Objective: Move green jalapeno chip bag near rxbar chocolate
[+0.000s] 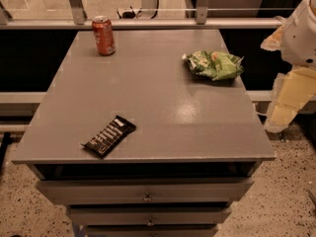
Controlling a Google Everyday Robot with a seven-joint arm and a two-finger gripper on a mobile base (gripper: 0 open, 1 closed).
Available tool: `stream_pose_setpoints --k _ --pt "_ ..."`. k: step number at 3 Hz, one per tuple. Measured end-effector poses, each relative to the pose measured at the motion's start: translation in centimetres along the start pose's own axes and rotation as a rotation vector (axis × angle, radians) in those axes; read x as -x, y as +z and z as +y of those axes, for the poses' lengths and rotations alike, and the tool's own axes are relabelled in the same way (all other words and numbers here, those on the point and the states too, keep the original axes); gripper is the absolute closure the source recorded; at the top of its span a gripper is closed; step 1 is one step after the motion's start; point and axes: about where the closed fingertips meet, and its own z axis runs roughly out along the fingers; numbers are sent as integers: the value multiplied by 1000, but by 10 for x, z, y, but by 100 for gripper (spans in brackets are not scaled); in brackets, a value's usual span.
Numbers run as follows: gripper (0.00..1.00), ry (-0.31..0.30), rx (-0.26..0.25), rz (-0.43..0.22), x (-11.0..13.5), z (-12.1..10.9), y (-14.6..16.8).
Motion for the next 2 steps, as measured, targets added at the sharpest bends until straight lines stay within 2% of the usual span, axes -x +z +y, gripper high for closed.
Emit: stream_pose_setpoints --k 1,2 --pt "0 0 0 0 0 0 0" --pt "0 -2 -2 -44 6 -3 8"
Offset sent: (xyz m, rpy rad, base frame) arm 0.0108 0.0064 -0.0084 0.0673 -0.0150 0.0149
